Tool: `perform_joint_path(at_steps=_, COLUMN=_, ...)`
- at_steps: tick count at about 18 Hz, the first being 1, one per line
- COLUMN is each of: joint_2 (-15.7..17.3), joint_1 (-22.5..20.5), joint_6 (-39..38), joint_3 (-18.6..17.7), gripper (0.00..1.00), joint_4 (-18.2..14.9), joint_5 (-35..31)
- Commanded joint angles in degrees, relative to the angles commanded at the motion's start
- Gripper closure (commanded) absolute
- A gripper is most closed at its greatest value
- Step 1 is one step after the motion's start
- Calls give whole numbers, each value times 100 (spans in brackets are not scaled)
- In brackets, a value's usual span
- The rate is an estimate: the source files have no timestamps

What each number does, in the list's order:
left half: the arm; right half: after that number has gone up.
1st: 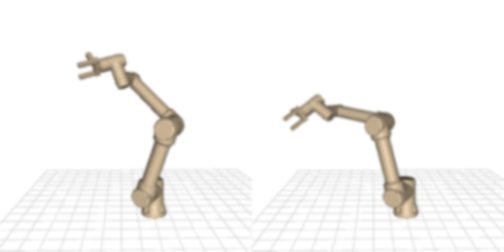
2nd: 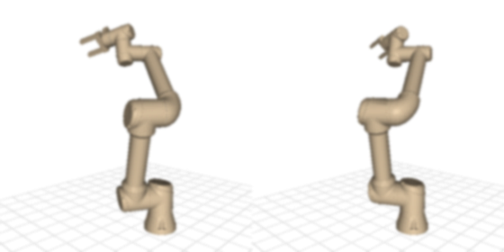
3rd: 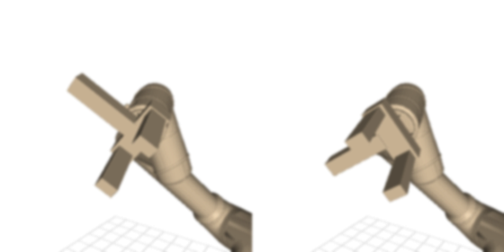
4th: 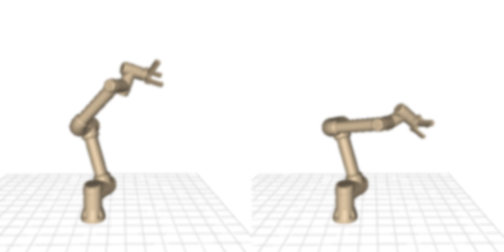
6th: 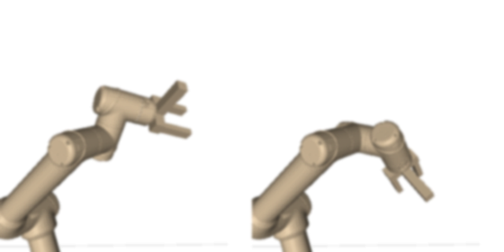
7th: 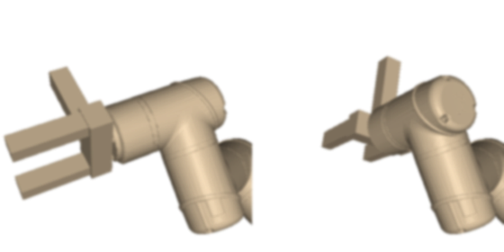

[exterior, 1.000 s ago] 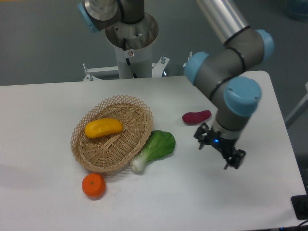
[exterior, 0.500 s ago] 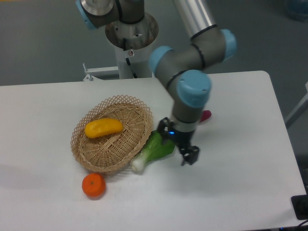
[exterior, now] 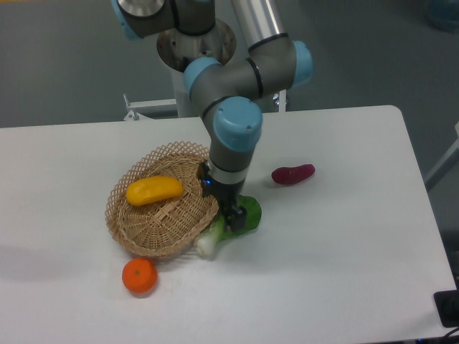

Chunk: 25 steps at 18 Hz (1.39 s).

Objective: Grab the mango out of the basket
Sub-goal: 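Move the gripper over the basket toward the yellow mango, then lower the gripper onto the yellow mango and close on it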

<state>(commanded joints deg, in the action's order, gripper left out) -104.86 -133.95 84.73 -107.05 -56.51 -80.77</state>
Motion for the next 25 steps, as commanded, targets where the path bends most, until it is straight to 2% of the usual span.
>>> perform_joint_path(at_steps=6, joint_2=149, joint_1=247, joint_6=-79, joint_3=-448, gripper=0, joint_4=9, joint_5=-97)
perform_joint_path(at_steps=12, joint_2=167, joint_1=361, joint_6=-123, joint_3=-729, gripper=0, joint_4=17, joint_5=-97)
perform_joint_path(at_steps=16, joint_2=106, joint_1=501, joint_6=-413, joint_3=-782, gripper=0, joint_4=9, joint_5=-97)
perform_joint_path(at_steps=25, joint_2=0, joint_1=536, joint_6=-483, joint_3=-967, gripper=0, joint_4=105, joint_5=-80)
